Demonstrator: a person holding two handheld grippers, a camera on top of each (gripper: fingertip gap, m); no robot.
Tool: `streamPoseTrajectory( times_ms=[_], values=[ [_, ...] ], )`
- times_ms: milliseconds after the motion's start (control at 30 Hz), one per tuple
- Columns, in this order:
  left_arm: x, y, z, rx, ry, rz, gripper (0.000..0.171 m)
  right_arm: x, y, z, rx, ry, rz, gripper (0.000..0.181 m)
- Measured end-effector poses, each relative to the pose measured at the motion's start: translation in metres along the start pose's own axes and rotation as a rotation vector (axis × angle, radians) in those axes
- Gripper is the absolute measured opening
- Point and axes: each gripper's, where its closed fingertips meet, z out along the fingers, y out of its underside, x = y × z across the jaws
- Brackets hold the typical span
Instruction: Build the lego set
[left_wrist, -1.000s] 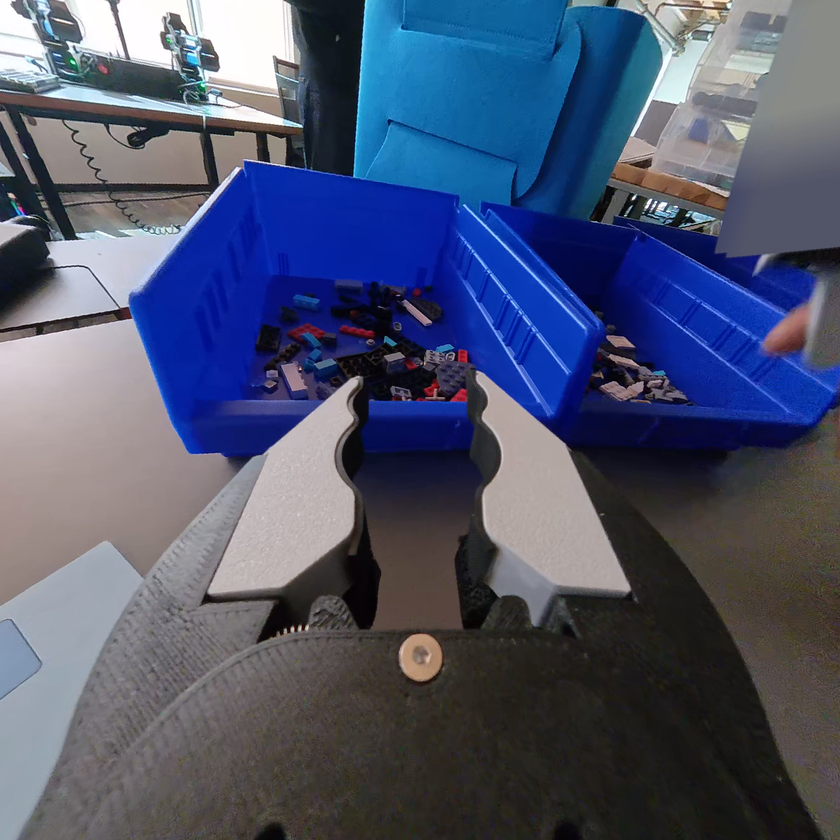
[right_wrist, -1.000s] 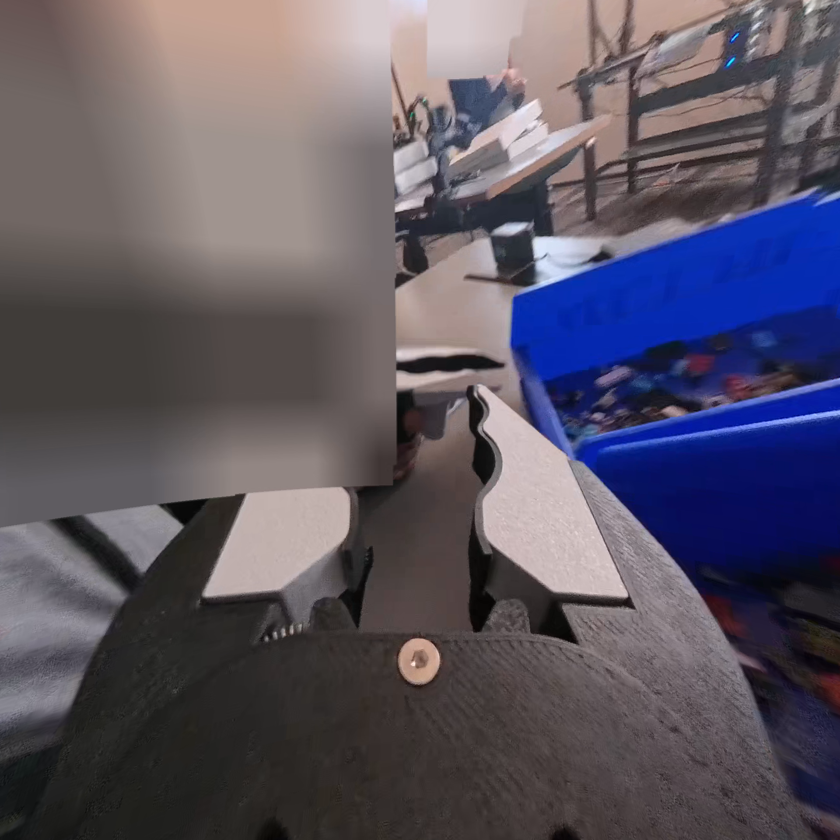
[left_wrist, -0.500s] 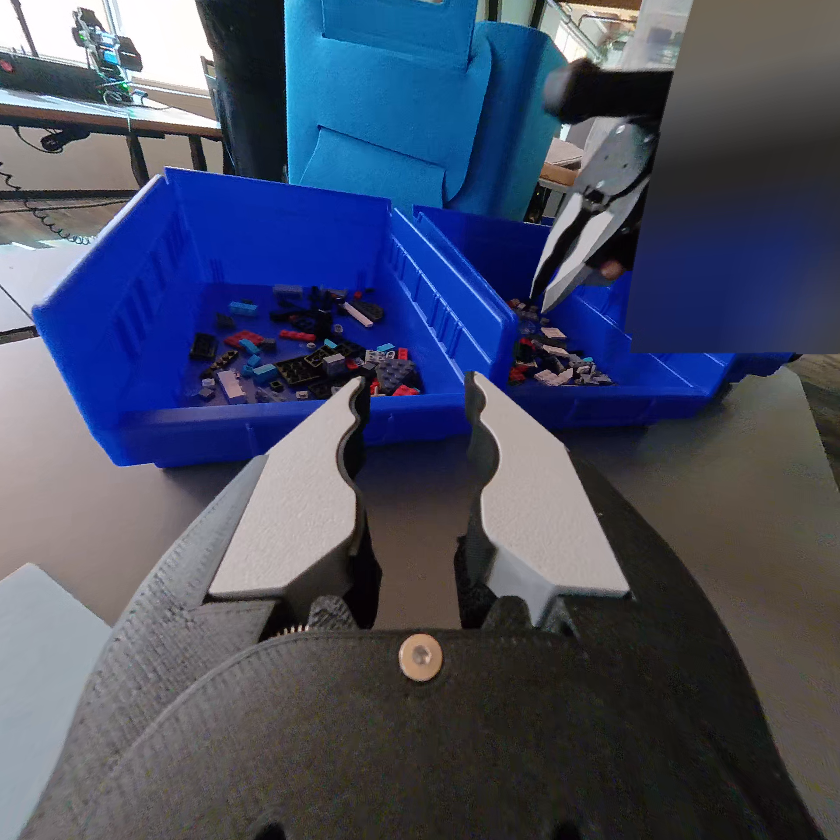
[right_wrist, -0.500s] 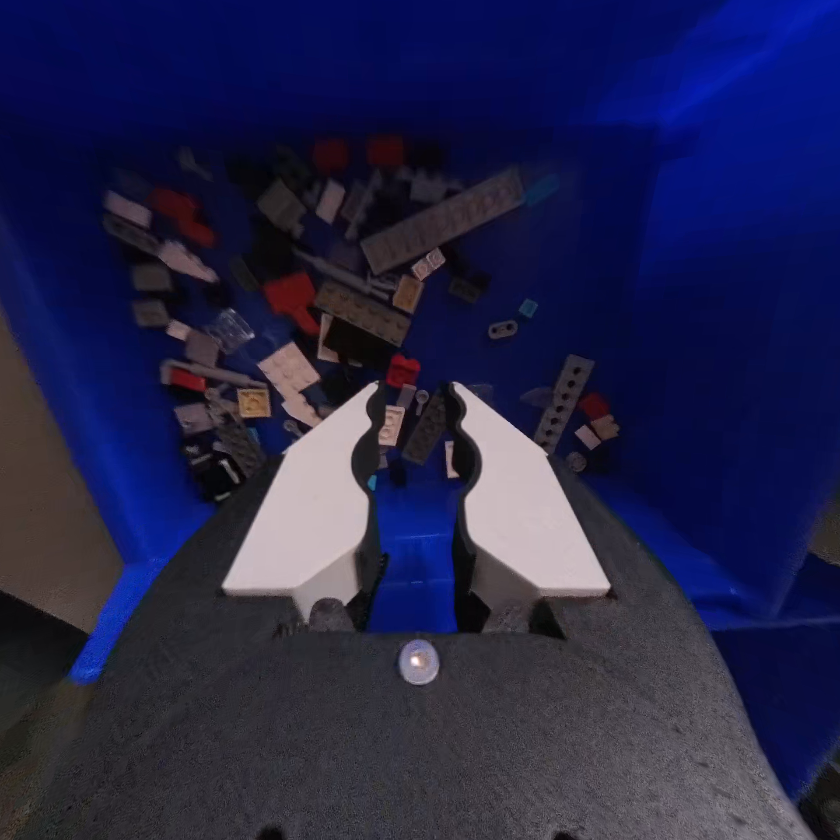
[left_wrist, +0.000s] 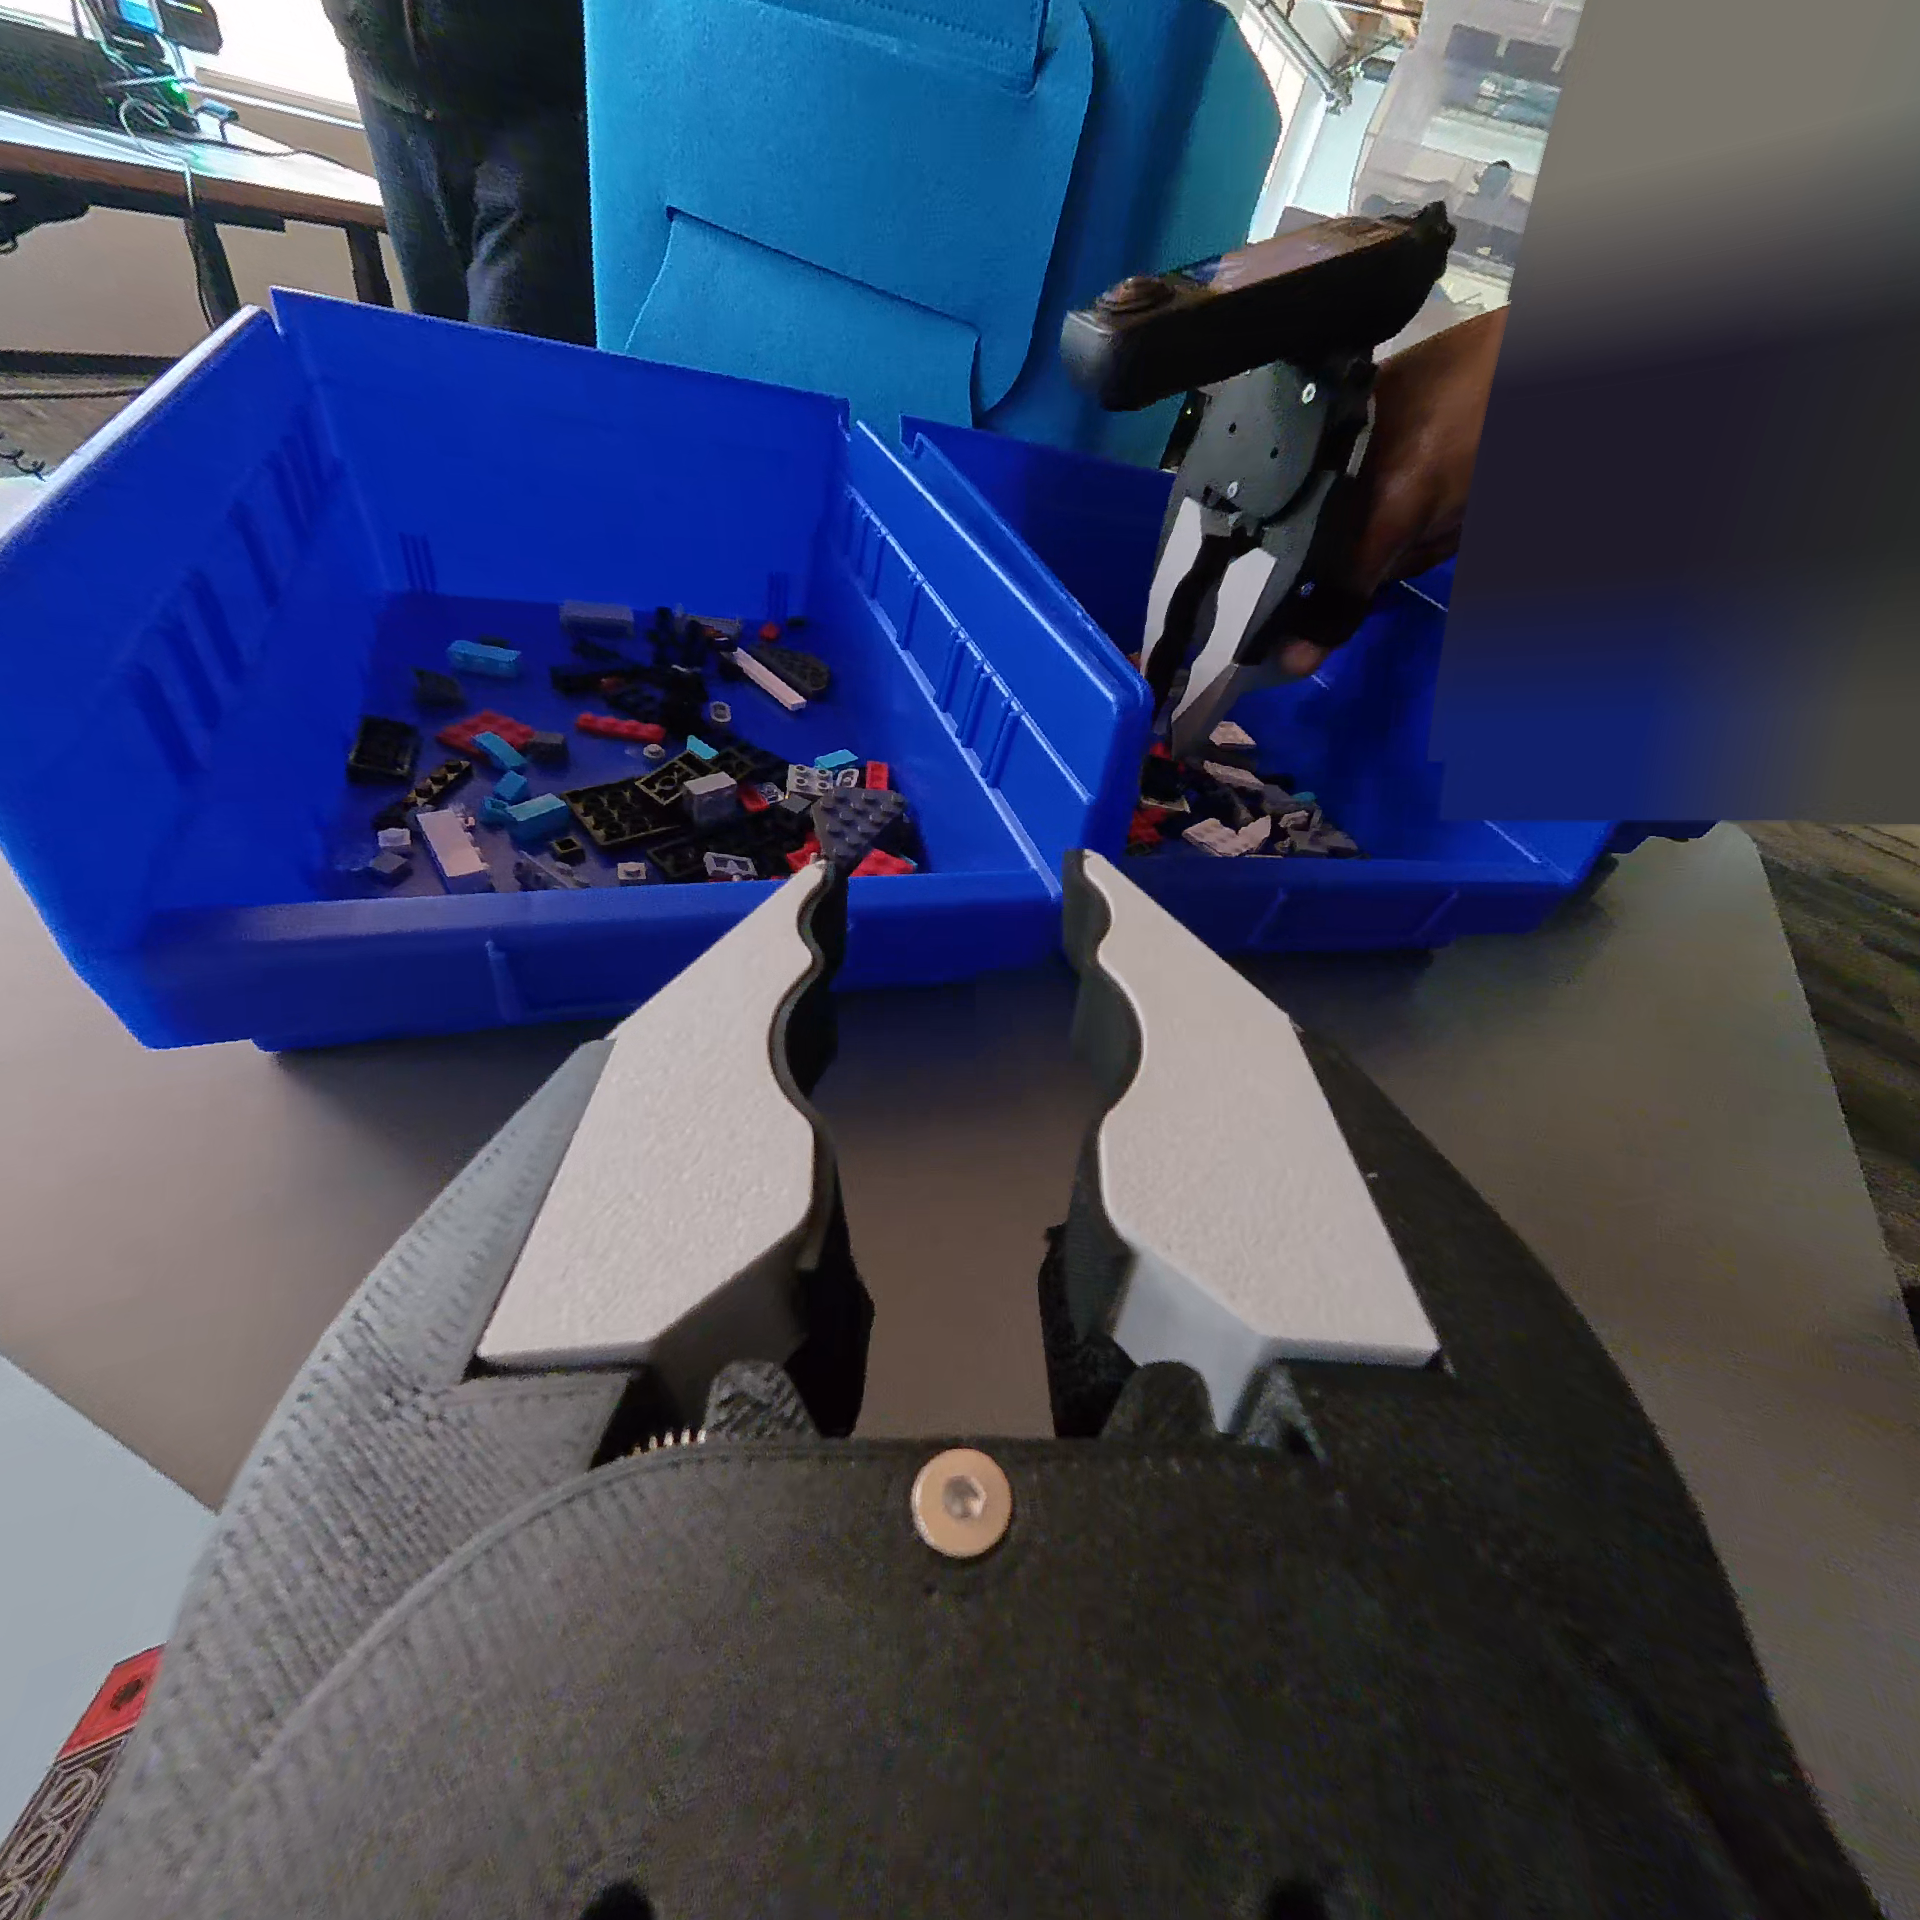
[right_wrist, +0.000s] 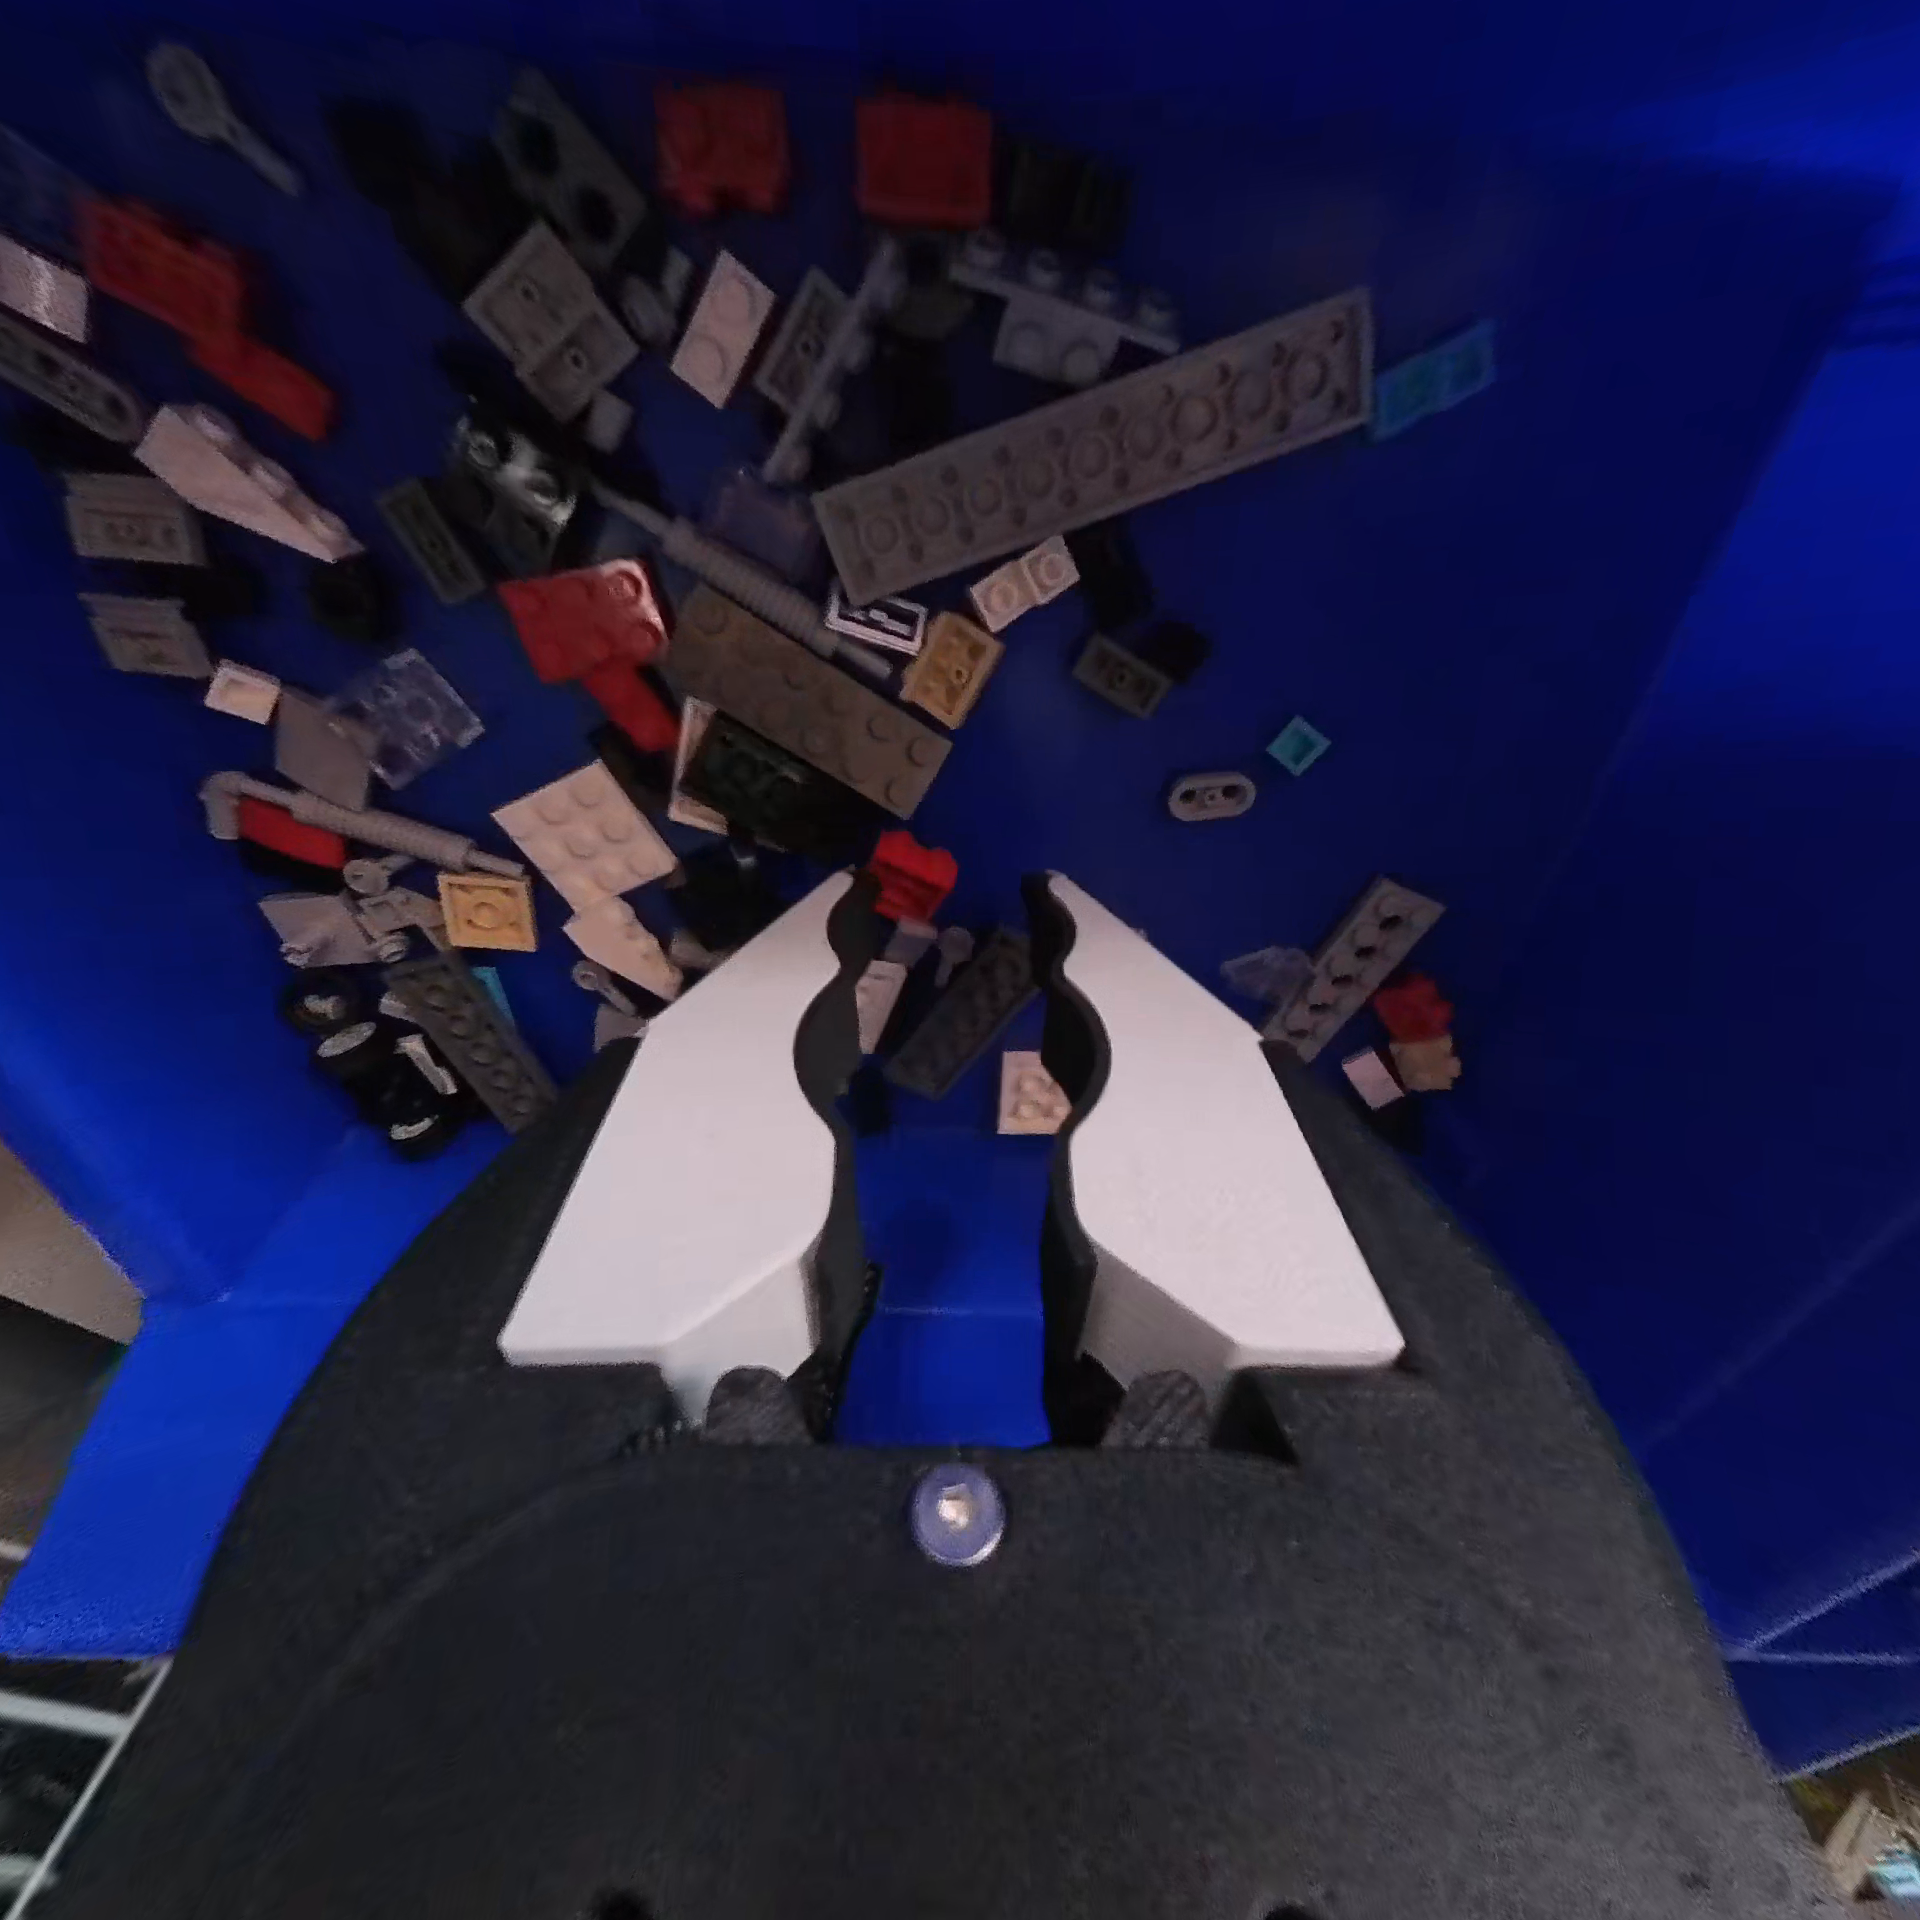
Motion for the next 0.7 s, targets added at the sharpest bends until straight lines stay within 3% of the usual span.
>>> streamPoseTrajectory(
  times_ms=[233,400,500,600,700],
  values=[
    [-0.004,-0.002,-0.002,0.005,-0.011,0.001,0.042,-0.004,0.001,0.007,-0.037,-0.025,-0.017,0.034],
    [-0.001,-0.002,-0.002,0.004,-0.005,-0.002,0.042,-0.005,0.000,0.006,-0.018,-0.024,-0.020,0.013],
    [0.000,-0.002,-0.002,0.005,0.000,-0.010,0.042,-0.003,-0.001,0.001,0.006,-0.004,-0.025,0.013],
    [0.000,-0.003,-0.003,0.009,0.000,-0.013,0.042,-0.003,-0.007,-0.011,0.066,0.037,-0.039,0.012],
    [-0.001,-0.005,-0.004,0.017,0.002,-0.027,0.042,-0.018,-0.025,-0.040,0.222,0.111,-0.123,0.012]
  ],
)
